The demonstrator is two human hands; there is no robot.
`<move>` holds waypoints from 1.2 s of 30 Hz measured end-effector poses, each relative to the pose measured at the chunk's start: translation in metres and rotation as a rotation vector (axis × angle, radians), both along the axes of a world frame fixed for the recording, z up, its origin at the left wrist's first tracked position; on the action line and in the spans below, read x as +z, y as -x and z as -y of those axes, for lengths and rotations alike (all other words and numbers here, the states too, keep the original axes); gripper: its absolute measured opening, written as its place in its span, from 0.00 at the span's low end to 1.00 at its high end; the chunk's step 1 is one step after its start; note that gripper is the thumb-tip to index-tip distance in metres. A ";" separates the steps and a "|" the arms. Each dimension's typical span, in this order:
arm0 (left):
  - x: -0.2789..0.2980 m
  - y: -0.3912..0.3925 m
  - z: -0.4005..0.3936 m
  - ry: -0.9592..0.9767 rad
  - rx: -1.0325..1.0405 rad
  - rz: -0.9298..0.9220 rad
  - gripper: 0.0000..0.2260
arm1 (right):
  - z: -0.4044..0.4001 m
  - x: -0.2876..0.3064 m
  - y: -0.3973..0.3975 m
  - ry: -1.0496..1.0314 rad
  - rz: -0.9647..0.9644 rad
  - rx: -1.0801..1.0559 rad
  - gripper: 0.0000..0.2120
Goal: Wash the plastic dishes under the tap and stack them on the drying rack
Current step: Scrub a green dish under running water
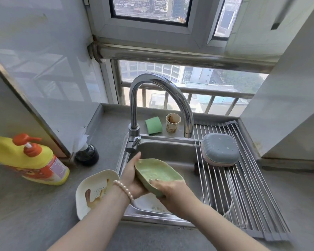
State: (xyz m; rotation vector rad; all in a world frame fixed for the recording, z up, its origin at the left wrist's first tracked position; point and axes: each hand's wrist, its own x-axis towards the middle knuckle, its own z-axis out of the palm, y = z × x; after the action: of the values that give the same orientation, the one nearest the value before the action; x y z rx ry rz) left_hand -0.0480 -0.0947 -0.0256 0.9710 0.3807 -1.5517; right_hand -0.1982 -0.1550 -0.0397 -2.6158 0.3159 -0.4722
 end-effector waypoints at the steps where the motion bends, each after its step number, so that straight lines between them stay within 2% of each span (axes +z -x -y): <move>1: -0.001 -0.003 -0.003 0.022 -0.008 0.039 0.25 | -0.001 0.003 0.003 0.018 -0.120 0.076 0.16; 3: -0.004 -0.006 -0.009 0.033 -0.005 0.136 0.17 | -0.002 0.013 0.011 -0.033 -0.324 0.213 0.15; 4: -0.006 -0.007 -0.011 0.027 0.004 0.191 0.15 | -0.002 0.020 0.016 -0.069 -0.420 0.266 0.18; 5: -0.009 -0.009 -0.014 0.022 0.025 0.244 0.13 | -0.001 0.026 0.019 -0.039 -0.493 0.282 0.28; 7: -0.014 -0.011 -0.022 0.049 0.024 0.314 0.13 | 0.005 0.031 0.020 0.124 -0.619 0.184 0.48; 10: -0.019 0.001 -0.028 0.146 -0.084 0.275 0.14 | 0.019 0.027 0.006 0.262 -0.732 -0.098 0.60; 12: -0.019 0.014 -0.026 0.217 -0.141 0.231 0.14 | 0.017 0.022 -0.015 0.195 -0.743 -0.161 0.59; 14: -0.022 0.017 -0.023 0.258 -0.177 0.214 0.18 | 0.008 0.018 -0.031 0.064 -0.707 -0.140 0.53; 17: -0.030 0.004 -0.023 0.264 -0.119 0.211 0.26 | -0.010 0.018 -0.028 -0.161 -0.662 0.096 0.36; 19: -0.031 -0.004 -0.026 0.246 -0.078 0.260 0.28 | -0.011 0.021 -0.012 -0.259 -0.702 0.218 0.32; 20: -0.031 -0.006 -0.027 0.222 -0.077 0.309 0.28 | -0.006 0.023 -0.002 -0.233 -0.755 0.234 0.32; 21: -0.031 -0.008 -0.027 0.190 -0.072 0.371 0.27 | 0.003 0.024 0.005 -0.144 -0.804 0.224 0.36; 22: -0.032 -0.009 -0.028 0.157 -0.065 0.440 0.25 | 0.013 0.022 0.010 -0.012 -0.816 0.184 0.45; 24: -0.032 -0.005 -0.026 0.098 -0.068 0.554 0.22 | 0.029 0.020 0.010 0.199 -0.814 0.000 0.60; 25: -0.031 0.001 -0.025 0.088 -0.074 0.571 0.19 | 0.032 0.017 0.004 0.234 -0.795 -0.097 0.62; 27: -0.026 0.016 -0.018 0.123 -0.092 0.551 0.16 | 0.026 0.009 -0.014 0.134 -0.692 -0.181 0.58; 30: -0.023 0.023 -0.011 0.159 -0.020 0.487 0.14 | -0.003 0.007 -0.034 -0.110 -0.575 -0.020 0.40; 31: -0.023 0.018 -0.012 0.138 0.008 0.499 0.15 | -0.012 0.009 -0.032 -0.177 -0.554 0.053 0.38; 34: -0.028 0.002 -0.020 0.069 -0.053 0.592 0.18 | -0.010 0.010 -0.005 -0.241 -0.585 0.189 0.39; 36: -0.028 -0.004 -0.023 0.020 -0.096 0.636 0.17 | 0.010 0.009 0.007 -0.101 -0.689 0.188 0.39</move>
State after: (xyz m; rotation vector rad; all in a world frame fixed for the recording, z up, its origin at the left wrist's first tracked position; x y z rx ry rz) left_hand -0.0435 -0.0714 -0.0540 1.4146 -0.1320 -1.2407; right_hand -0.2048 -0.1645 -0.0311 -2.5922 0.2907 0.5112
